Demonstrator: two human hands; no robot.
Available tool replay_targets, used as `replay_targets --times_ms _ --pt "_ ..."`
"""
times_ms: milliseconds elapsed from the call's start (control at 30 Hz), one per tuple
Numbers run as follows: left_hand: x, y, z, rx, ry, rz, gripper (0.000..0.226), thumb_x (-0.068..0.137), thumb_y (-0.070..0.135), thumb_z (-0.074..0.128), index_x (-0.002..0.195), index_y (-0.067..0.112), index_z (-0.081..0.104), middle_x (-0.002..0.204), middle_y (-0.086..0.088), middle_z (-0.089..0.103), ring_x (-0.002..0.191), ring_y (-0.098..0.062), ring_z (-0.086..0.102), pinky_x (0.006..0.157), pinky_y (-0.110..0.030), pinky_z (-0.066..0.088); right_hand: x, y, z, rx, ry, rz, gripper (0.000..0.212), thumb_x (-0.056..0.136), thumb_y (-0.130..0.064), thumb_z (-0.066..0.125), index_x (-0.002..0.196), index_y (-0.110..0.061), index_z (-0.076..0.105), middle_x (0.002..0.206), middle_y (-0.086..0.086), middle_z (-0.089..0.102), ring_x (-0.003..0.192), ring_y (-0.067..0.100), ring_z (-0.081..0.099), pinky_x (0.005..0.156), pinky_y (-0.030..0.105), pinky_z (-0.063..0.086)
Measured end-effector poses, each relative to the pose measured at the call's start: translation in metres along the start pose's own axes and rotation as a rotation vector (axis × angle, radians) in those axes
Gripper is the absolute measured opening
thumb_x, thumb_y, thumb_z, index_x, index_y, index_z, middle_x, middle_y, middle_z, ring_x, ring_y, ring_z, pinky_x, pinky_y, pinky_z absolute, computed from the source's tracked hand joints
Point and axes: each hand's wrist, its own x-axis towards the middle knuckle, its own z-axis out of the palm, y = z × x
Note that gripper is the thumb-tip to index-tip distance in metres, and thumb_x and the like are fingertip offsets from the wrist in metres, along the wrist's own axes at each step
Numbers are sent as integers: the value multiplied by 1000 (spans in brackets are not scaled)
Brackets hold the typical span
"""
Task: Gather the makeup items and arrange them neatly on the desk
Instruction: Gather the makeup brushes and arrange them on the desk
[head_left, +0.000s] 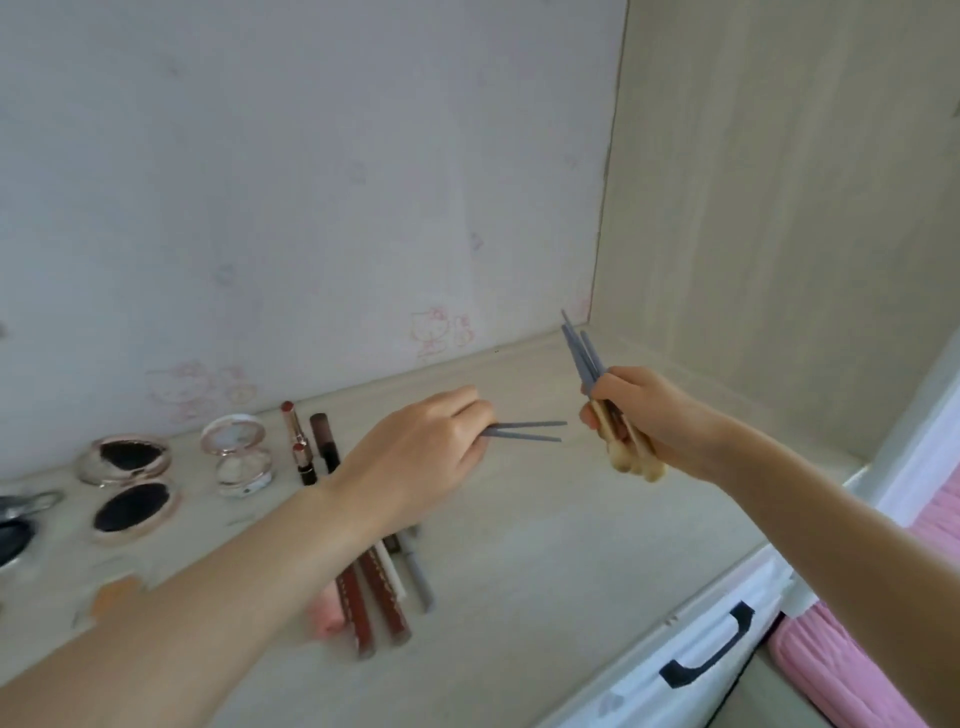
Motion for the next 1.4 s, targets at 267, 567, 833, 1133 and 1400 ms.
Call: replay_targets --times_ms 267,567,833,1133,1400 --pt "-119 6 -64 62 -74 -178 15 95 27 50 97 19 63 91 10 56 82 -8 56 70 -20 46 -28 -23 97 20 -188 -45 21 96 -13 40 104 -13 59 61 -2 60 45 9 47 40 23 40" --pt "-233 3 -101 388 -151 -240 14 84 20 55 72 18 63 70 3 55 62 -18 57 49 -31 50 -57 -27 200 -97 -308 -64 23 93 -31 54 101 -13 66 74 1 60 68 17 51 62 32 42" --pt "-274 -5 -102 477 -339 -446 39 39 1 85 68 17 64 63 2 55 52 -18 55 39 -26 44 -72 -36 256 -168 -454 -133 28 92 -33 57 103 -8 60 63 -3 56 59 19 44 49 28 41" --pt "-274 -12 -79 335 -377 -591 24 87 1 49 105 16 46 108 -3 44 96 -23 52 67 -34 44 -78 -42 273 -252 -524 -184 15 93 -31 55 99 -20 63 63 -4 58 64 24 43 59 39 40" --pt "-285 -11 -78 261 -295 -570 11 92 12 47 99 20 51 102 3 44 93 -17 49 74 -33 49 -77 -37 273 -307 -579 -102 20 100 -25 43 102 -19 63 66 -6 61 59 10 49 62 27 46"
